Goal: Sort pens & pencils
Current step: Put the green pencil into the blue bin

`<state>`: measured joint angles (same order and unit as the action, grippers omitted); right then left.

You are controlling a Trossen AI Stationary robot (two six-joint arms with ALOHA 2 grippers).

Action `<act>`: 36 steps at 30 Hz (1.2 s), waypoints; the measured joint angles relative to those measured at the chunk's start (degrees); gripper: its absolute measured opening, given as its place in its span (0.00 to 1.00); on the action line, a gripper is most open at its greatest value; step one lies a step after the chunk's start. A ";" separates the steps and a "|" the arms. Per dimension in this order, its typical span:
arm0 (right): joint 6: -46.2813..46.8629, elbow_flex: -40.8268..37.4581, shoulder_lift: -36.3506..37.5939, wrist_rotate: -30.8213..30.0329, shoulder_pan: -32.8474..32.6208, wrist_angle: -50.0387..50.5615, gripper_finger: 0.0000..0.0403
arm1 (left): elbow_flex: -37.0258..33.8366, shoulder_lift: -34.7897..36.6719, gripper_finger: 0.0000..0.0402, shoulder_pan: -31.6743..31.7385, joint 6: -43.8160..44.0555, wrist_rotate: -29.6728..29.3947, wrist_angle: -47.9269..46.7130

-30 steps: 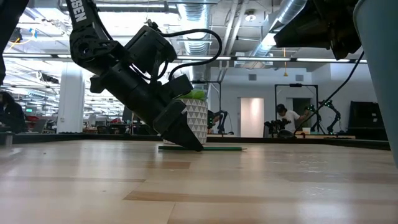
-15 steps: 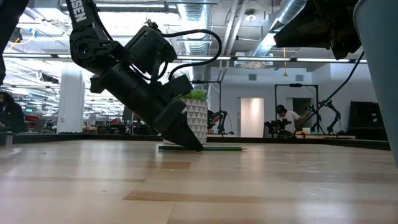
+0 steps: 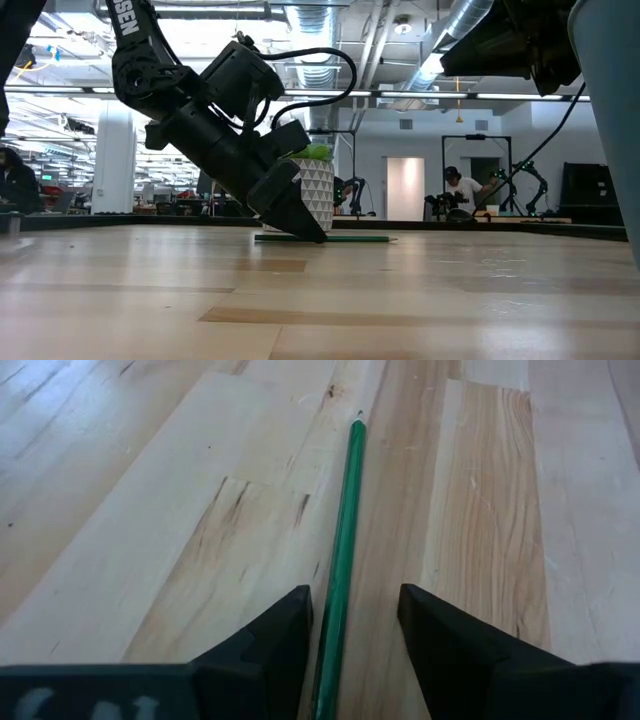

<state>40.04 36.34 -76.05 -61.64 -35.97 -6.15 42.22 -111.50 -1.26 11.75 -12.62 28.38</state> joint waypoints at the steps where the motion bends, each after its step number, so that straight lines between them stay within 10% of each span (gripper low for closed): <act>1: 0.01 0.00 0.00 0.00 0.00 0.00 0.22 | 0.00 0.00 0.38 0.00 0.00 0.00 0.00; 17: -0.01 0.00 0.00 0.02 0.00 0.00 0.22 | 0.02 -0.11 0.03 -0.02 0.20 -0.15 0.04; 36: 0.00 0.00 -0.01 0.04 0.00 0.00 0.22 | 0.02 -0.13 0.03 -0.07 0.75 -1.38 -0.09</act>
<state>40.04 36.34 -76.06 -61.60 -35.97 -6.15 42.24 -111.63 -1.32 12.50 -14.00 28.29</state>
